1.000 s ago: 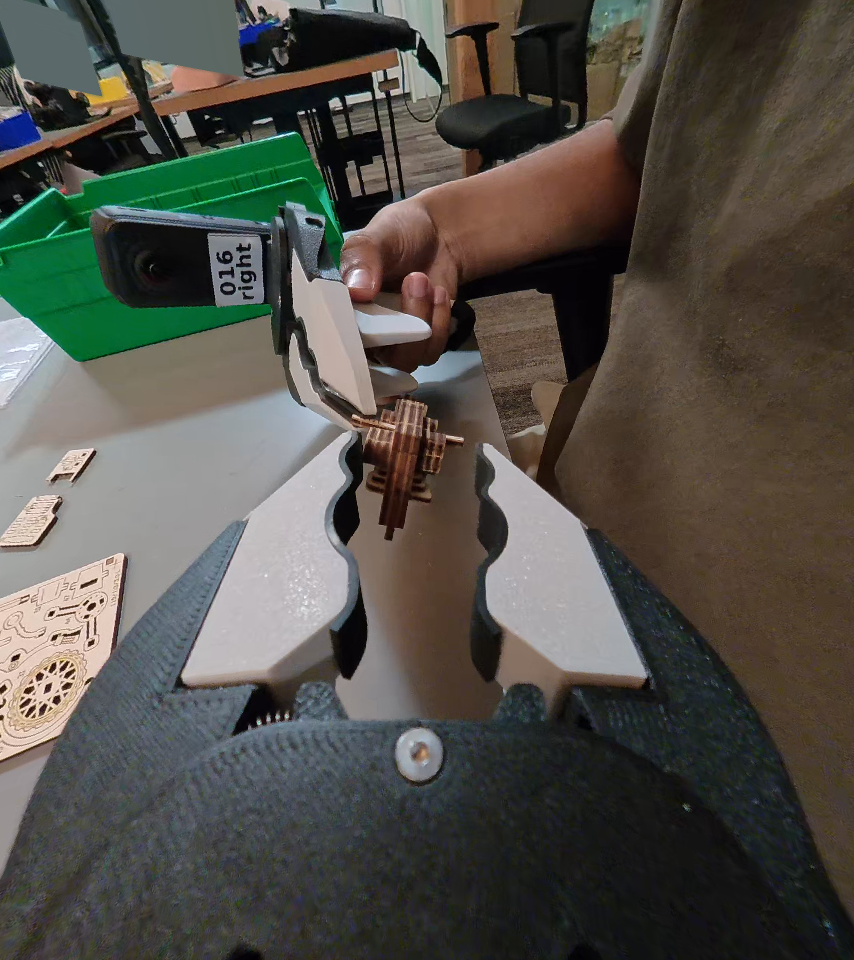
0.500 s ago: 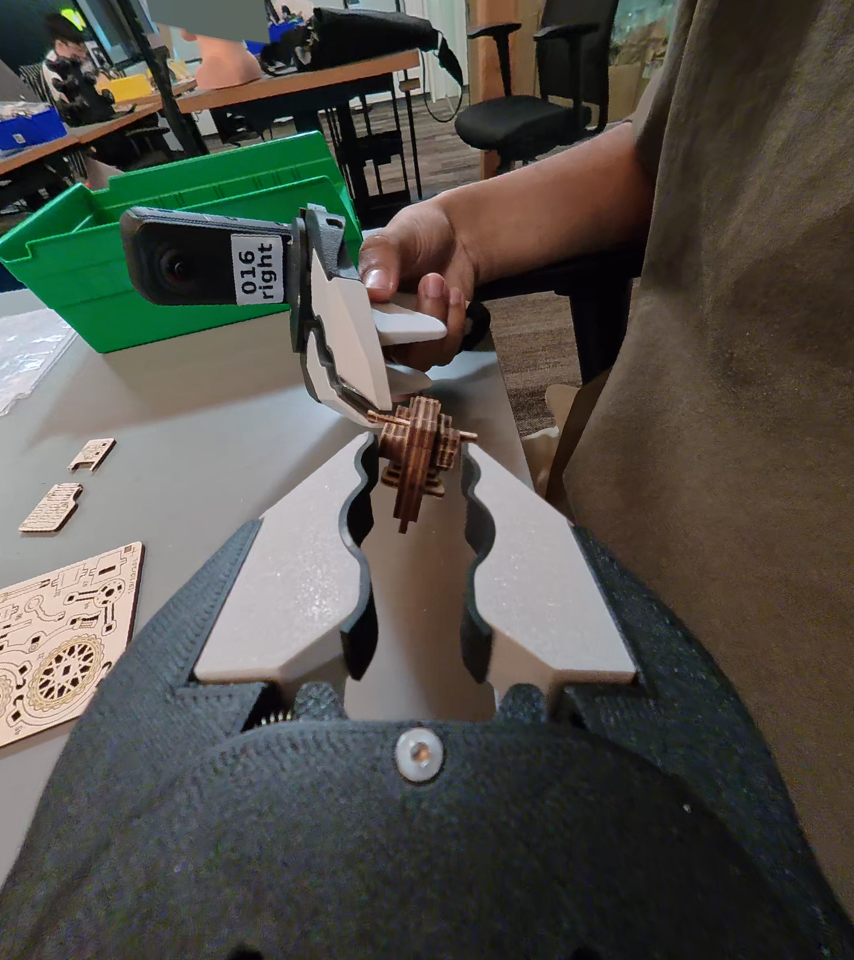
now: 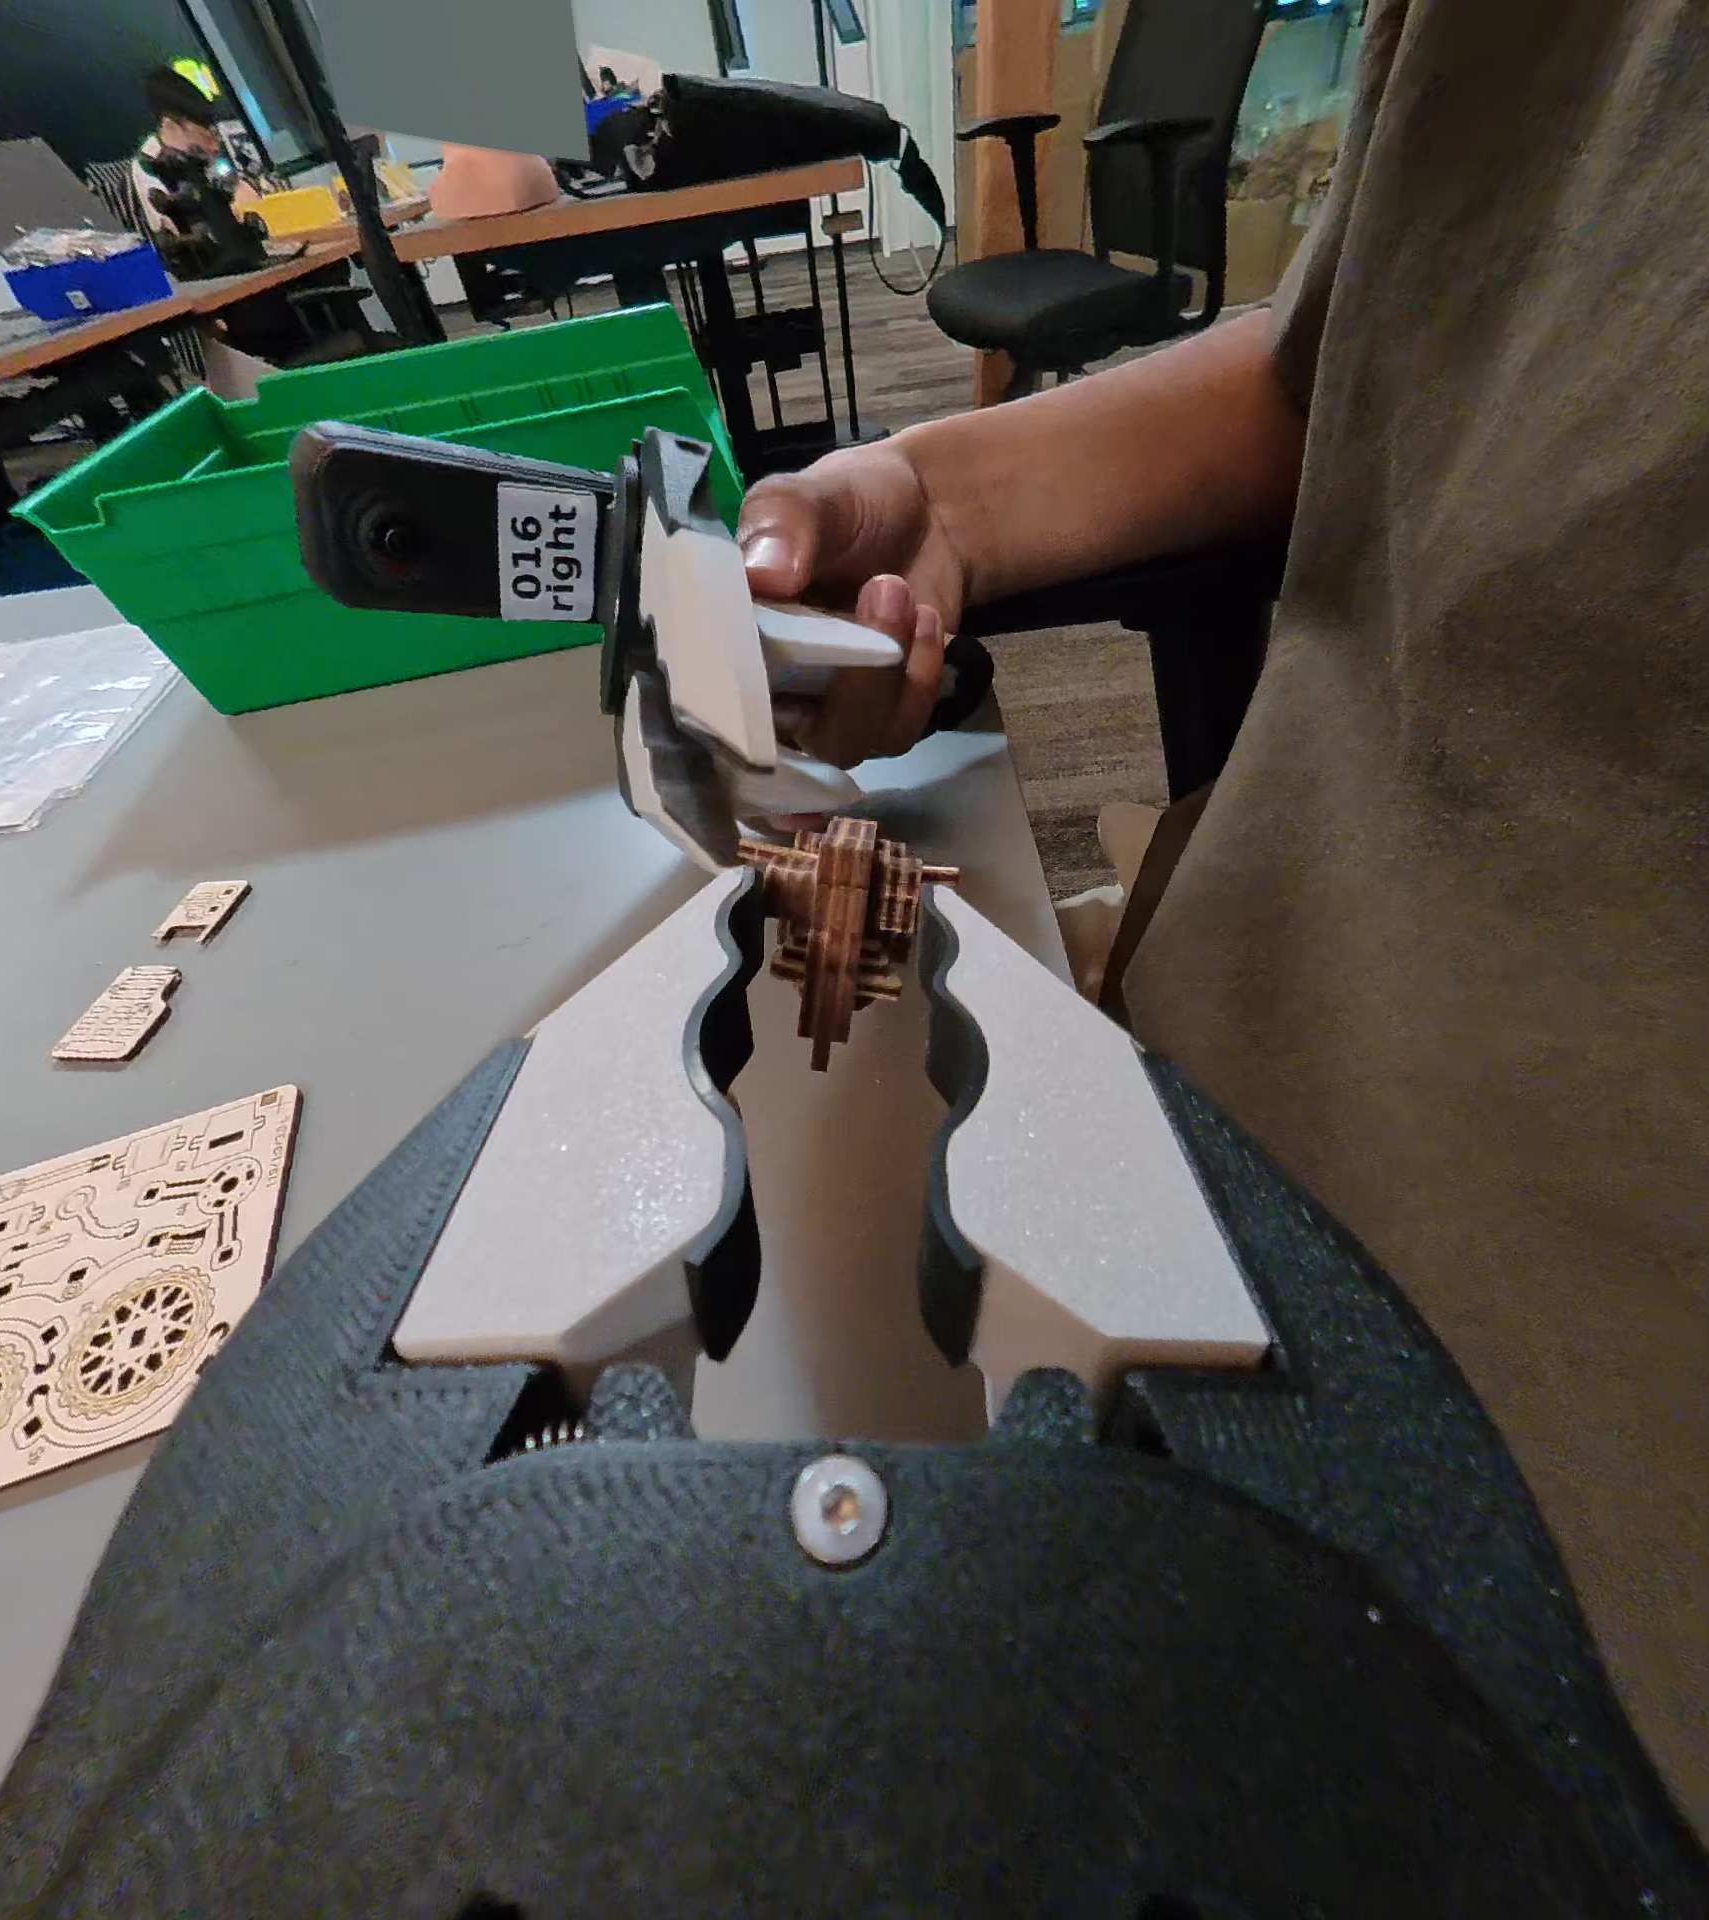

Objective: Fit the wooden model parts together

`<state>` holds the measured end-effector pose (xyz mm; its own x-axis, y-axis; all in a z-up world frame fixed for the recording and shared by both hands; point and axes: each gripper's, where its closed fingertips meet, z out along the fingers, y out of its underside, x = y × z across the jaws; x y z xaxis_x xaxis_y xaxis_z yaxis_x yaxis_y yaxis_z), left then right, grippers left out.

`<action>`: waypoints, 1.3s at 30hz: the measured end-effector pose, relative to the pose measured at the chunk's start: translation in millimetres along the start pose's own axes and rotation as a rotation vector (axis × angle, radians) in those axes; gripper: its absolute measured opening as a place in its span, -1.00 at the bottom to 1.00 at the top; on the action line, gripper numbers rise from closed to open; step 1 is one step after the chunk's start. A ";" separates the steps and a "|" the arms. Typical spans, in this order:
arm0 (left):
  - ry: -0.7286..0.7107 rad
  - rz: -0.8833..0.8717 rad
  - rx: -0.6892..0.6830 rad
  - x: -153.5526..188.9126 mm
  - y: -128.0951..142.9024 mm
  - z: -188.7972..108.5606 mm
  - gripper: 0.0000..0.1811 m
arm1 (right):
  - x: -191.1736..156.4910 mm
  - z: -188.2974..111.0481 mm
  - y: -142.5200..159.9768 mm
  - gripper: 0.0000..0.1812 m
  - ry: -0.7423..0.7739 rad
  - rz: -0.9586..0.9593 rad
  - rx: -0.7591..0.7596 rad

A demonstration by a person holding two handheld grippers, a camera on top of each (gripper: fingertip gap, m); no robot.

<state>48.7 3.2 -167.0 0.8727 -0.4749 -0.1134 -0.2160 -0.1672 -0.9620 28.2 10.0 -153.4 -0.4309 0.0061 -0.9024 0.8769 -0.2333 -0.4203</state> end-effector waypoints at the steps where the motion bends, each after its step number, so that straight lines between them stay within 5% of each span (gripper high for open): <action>1: -0.003 -0.002 0.003 -0.7 -0.5 -0.2 -0.71 | -0.1 -1.3 -2.1 -0.77 -0.001 0.002 0.011; 7: -0.040 -0.049 0.033 -11.7 -4.8 -4.2 -0.71 | -1.3 -11.8 -16.5 -0.63 0.011 -0.021 0.085; 21: -0.281 -0.339 0.156 -77.8 -6.6 -30.3 -0.72 | -11.8 -54.2 -69.6 -0.74 0.135 -0.262 0.411; 39: -0.338 -0.587 0.191 -110.5 16.8 -46.3 -0.72 | 56.1 -42.4 -42.2 -0.88 0.756 -0.685 0.024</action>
<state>-71.6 12.9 -159.1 0.9164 -0.0535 0.3966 0.3860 -0.1440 -0.9112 -23.9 61.4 -190.3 -0.5841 0.7558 -0.2958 0.4840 0.0318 -0.8745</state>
